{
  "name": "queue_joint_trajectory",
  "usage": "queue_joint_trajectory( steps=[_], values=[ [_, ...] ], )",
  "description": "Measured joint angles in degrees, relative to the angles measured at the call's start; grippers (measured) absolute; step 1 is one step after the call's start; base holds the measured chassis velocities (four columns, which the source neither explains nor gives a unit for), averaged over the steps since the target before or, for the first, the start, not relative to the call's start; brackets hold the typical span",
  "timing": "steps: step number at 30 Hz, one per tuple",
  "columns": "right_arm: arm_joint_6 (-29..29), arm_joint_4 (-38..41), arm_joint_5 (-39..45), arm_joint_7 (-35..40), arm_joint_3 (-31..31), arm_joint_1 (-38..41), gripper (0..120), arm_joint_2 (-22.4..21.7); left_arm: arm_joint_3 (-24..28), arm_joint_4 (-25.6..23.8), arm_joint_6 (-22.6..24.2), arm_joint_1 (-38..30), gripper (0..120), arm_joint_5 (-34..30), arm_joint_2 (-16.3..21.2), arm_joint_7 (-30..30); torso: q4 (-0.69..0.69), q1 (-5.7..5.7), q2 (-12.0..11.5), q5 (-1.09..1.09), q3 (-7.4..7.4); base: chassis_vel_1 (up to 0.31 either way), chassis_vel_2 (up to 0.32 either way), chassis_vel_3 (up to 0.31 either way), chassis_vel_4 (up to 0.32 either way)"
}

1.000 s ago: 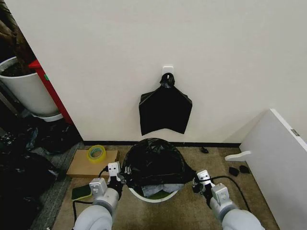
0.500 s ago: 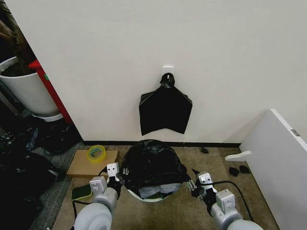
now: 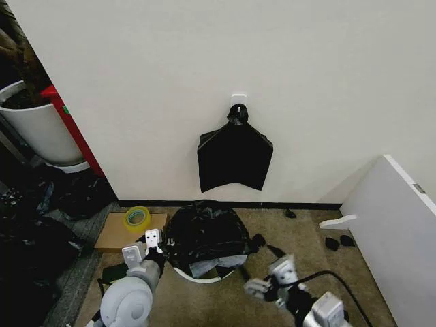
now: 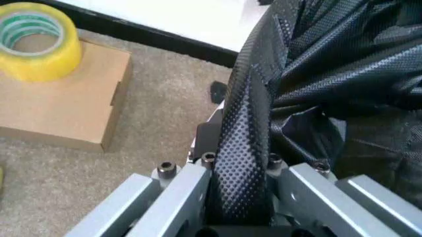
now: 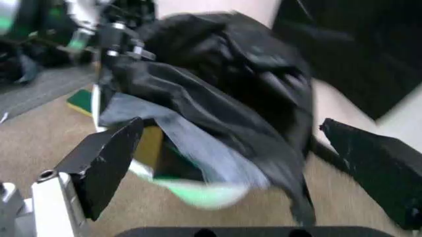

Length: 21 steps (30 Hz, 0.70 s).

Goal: Place the garbage bag over the trash bin.

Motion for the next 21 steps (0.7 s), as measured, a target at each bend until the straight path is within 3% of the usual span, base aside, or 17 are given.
queue_joint_trajectory(
  steps=[10, 21],
  values=[
    [0.68, -4.03, -3.15, -3.32, -5.75, 8.65, 97, -0.76, 0.40, -0.67, 0.53, 0.19, 1, -0.17, 0.39, 0.42, 0.01, 0.00, 0.00, -0.01, 0.00, 0.000, 0.000, 0.000, 0.000],
    [0.93, -5.63, -6.24, -5.50, -6.65, 7.86, 52, -1.54, 0.64, -0.52, 0.53, -0.20, 1, -0.37, -0.10, 0.51, 0.00, 0.00, 0.00, -0.01, 0.00, 0.000, 0.000, 0.000, 0.000]
  ],
)
